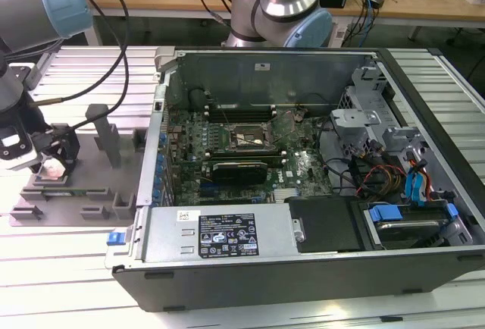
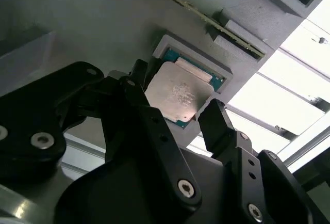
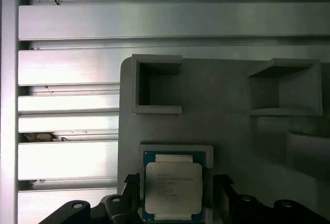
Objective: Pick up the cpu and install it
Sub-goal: 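Pick up the cpu and move it towards the insertion slot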
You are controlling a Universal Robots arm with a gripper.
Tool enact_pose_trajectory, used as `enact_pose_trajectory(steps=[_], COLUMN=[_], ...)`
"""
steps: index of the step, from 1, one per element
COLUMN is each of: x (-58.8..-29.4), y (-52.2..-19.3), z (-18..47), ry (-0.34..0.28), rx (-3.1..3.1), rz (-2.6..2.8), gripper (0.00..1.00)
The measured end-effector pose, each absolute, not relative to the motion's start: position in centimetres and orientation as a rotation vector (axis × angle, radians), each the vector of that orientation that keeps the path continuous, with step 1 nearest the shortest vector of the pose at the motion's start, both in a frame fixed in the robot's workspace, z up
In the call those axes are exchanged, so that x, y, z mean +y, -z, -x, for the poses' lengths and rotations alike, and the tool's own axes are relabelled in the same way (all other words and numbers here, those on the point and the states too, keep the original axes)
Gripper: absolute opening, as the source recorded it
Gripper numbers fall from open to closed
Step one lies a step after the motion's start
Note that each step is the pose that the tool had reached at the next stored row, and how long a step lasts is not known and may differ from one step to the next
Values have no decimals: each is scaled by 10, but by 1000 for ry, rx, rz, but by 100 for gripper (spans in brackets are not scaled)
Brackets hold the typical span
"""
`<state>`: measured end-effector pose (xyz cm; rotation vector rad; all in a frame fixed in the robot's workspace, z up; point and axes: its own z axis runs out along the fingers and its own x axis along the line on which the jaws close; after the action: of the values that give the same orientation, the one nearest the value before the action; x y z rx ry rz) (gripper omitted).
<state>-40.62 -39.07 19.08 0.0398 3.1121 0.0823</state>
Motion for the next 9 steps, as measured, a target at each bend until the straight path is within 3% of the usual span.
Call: enact_pose_trajectory(steps=[9], x=[-388], y=[-185], z=[411], ry=[-82], rx=[3113], rz=[-37], gripper=[67])
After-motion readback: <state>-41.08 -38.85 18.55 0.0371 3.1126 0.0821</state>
